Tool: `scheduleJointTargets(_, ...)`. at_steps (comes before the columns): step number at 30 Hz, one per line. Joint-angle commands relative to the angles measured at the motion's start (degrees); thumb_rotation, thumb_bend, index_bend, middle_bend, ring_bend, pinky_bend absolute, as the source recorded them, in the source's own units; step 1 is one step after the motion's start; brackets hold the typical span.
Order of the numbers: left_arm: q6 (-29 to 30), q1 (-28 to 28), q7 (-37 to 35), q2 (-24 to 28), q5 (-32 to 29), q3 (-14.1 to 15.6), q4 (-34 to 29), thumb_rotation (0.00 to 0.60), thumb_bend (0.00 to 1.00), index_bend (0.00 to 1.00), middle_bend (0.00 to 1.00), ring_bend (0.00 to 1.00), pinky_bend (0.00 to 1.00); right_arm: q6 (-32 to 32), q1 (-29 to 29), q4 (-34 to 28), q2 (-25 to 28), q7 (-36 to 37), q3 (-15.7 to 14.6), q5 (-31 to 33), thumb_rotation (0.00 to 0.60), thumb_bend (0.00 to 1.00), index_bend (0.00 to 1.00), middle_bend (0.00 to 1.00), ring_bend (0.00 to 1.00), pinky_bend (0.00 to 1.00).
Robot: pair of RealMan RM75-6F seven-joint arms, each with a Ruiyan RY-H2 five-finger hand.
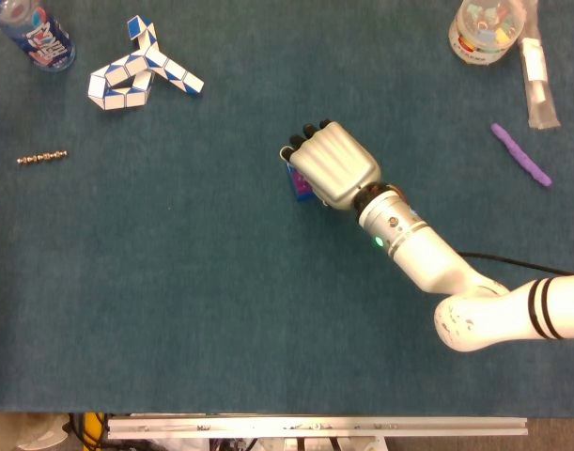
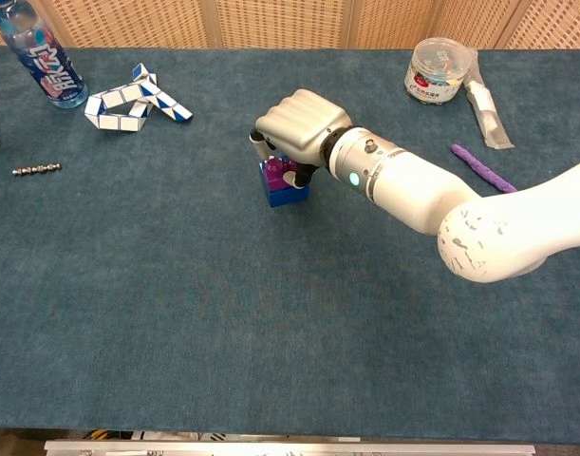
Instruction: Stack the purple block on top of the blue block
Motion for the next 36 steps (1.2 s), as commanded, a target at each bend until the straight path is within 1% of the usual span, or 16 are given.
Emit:
scheduleJointTargets(1,-0.1,0.0,0.0,0.0,0.0,0.0,0.0,0.6,0.17,0.2,0.18,0.19,0.31,0.1,0.0,0.1,0.0,0.2,0.1,-0.2,0.6,0.3,0.39,0.36,0.29,0.38)
scheduleJointTargets(7,0.2,0.1,-0.3,0.2,0.0,0.0,0.0,0.6,0.17,0.2,0.18,0.19,0.31,0.7,-0.6,-1.3,1.3,1.7,0.6,-1.3,0.6,0.29,0.38,0.35,0.27,0.36)
scheduleJointTargets(10,0.4,0.3,-0.5,0.2,-0.1,-0.1,0.0,0.6,0.17,0.2,0.18,0.19,0.31,1.0,-1.7,-3.0,2.9,4.4,0.6,-3.8,0.6,0.29,0.37,0.35,0.26,0.36)
scheduleJointTargets(12,0.3,0.2,-0.5,0.2,-0.2,-0.1,0.0,0.6,0.17,0.2,0.18,0.19,0.31,0.9,-2.5,-3.9,4.1,6.1,0.2,-5.8,0.6,0.29,0.34,0.33,0.25,0.34)
scheduleJointTargets(15,0.2,0.2,-0.4,0.0,-0.2,-0.1,0.0,0.6,0.17,0.2,0.18,0.19,0.31,-0.1,-3.3,-4.7,5.6,8.5,-0.3,-8.0,0.6,0.3,0.23,0.27,0.2,0.28)
scheduleJointTargets(17,0.2,0.2,-0.3,0.0,0.0,-0.1,-0.2,0.6,0.17,0.2,0.18,0.19,0.31,-1.1,-3.6,-4.9,6.4,10.2,-0.6,-9.3,0.6,0.3,0.16,0.21,0.16,0.23)
scheduleJointTargets(22,0.3,0.3,-0.1,0.1,-0.1,-0.1,-0.6,0.6,0.17,0.2,0.18,0.19,0.31,-3.9,-4.0,-4.4,7.3,12.9,-1.0,-9.6,0.6,0.33,0.01,0.05,0.01,0.03)
scheduleJointTargets(24,0.2,0.3,0.0,0.2,-0.2,0.0,-0.8,0.6,0.17,0.2,0.18,0.19,0.31,-5.5,-3.9,-4.2,7.4,14.3,-1.0,-9.1,0.6,0.33,0.0,0.02,0.0,0.0)
scheduleJointTargets(27,0.1,0.3,0.2,0.3,-0.4,0.0,-1.0,0.6,0.17,0.2,0.18,0.19,0.31,-7.8,-3.6,-3.3,7.3,16.0,-0.9,-8.6,0.599,0.31,0.0,0.0,0.0,0.0)
scheduleJointTargets(28,0.1,0.3,0.2,0.3,-0.4,0.0,-1.0,0.6,0.17,0.2,0.18,0.19,0.31,-8.3,-3.5,-3.0,7.1,16.6,-0.8,-8.7,0.589,0.3,0.0,0.0,0.0,0.0)
scheduleJointTargets(30,0.0,0.4,0.2,0.4,-0.6,0.0,-1.1,0.6,0.17,0.2,0.18,0.19,0.31,-9.0,-3.7,-2.1,6.4,18.6,-0.4,-9.2,0.547,0.26,0.0,0.0,0.0,0.0)
scheduleJointTargets(31,0.0,0.4,0.1,0.4,-0.6,0.0,-1.2,0.6,0.17,0.2,0.18,0.19,0.31,-9.4,-3.7,-1.7,6.2,19.4,-0.3,-9.5,0.512,0.23,0.0,0.0,0.0,0.0)
scheduleJointTargets(32,0.0,0.5,0.1,0.4,-0.7,0.0,-1.2,0.6,0.17,0.2,0.18,0.19,0.31,-9.5,-3.8,-1.3,5.9,20.2,-0.2,-10.0,0.489,0.2,0.0,0.0,0.0,0.0)
scheduleJointTargets(36,0.1,0.6,-0.3,0.5,-1.0,-0.1,-1.2,0.6,0.17,0.2,0.18,0.19,0.31,-8.9,-4.4,1.1,4.5,21.9,-0.7,-13.4,0.443,0.12,0.0,0.0,0.0,0.0)
